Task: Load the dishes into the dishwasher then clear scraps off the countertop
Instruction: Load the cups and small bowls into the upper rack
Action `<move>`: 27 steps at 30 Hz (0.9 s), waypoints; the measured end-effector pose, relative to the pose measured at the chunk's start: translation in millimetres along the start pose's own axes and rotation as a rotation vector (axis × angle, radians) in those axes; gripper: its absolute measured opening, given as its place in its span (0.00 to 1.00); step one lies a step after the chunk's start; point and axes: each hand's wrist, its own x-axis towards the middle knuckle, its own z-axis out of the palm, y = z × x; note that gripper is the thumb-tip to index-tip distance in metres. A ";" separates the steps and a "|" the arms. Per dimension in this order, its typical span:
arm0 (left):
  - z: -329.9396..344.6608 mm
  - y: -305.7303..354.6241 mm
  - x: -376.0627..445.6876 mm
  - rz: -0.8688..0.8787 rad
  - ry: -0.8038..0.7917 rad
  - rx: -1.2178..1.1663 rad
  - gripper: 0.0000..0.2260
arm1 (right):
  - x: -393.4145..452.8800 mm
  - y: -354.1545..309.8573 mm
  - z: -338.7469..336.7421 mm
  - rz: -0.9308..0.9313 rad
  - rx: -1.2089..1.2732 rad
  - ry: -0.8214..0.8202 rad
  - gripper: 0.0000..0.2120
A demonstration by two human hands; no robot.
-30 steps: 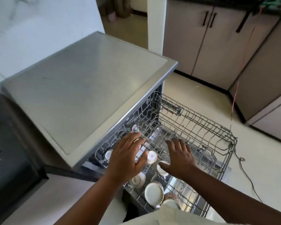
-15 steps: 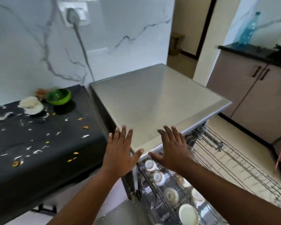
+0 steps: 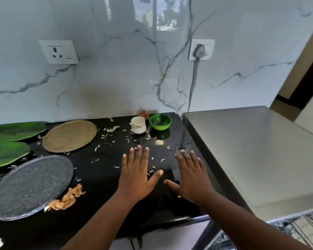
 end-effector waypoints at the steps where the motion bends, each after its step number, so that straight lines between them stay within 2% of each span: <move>1: 0.1 -8.2 2.5 -0.026 -0.008 0.004 0.44 | 7.9 -5.9 2.2 -0.025 0.002 0.017 0.46; 9: 12.9 -48.0 33.7 -0.170 -0.062 0.002 0.45 | 78.5 -23.4 22.2 -0.089 0.113 -0.045 0.43; 12: 20.0 -58.0 51.8 -0.228 -0.100 0.029 0.45 | 114.1 -25.2 29.9 -0.141 0.146 -0.117 0.43; 16: 24.7 -68.5 78.3 -0.327 -0.109 0.068 0.45 | 172.2 -30.3 38.5 -0.197 0.197 -0.121 0.44; 21: 30.8 -81.0 103.6 -0.416 -0.102 0.096 0.45 | 237.2 -44.9 44.7 -0.210 0.223 -0.065 0.43; 27: 35.2 -86.9 104.8 -0.469 -0.138 0.125 0.42 | 287.8 -62.6 54.6 -0.121 0.233 0.013 0.42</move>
